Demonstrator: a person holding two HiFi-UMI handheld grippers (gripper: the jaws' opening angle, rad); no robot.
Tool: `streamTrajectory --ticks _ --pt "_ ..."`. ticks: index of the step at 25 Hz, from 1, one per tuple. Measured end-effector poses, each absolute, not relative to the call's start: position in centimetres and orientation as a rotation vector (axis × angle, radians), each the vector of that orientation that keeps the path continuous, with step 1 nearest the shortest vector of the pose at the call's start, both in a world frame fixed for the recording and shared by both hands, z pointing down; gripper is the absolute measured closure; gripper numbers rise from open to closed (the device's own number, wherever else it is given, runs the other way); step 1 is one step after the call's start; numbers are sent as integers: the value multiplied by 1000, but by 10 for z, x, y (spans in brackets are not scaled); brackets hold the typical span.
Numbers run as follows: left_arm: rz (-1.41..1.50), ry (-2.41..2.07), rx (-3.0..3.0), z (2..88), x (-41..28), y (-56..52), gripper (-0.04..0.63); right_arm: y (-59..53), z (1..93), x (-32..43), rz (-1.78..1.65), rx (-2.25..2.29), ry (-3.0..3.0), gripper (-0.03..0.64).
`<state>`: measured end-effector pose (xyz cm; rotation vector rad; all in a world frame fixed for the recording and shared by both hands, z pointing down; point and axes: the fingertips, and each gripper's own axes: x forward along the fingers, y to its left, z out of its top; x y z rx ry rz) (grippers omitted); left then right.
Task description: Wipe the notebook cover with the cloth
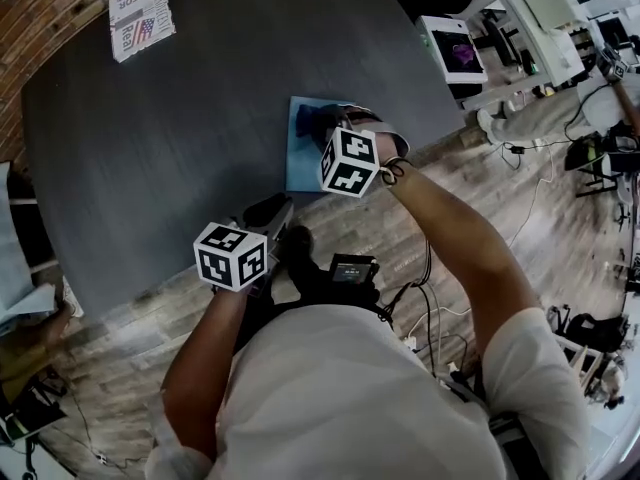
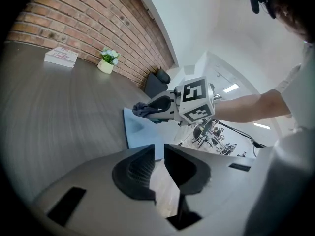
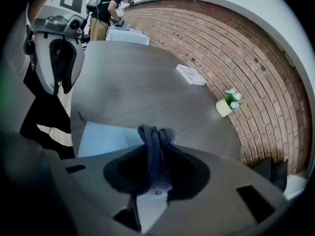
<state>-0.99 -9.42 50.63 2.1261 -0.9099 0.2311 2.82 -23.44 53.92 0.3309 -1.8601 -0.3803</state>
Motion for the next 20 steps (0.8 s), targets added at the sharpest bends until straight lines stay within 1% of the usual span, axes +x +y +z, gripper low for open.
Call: streamTrajectory --ticks 12,20 --pt "232 -941 2090 512 -22 -105 540 -280 552 9 -414 342 -1830 495" --pt "238 -937 2078 518 -24 -103 541 -278 573 15 -351 327 -1798 495"
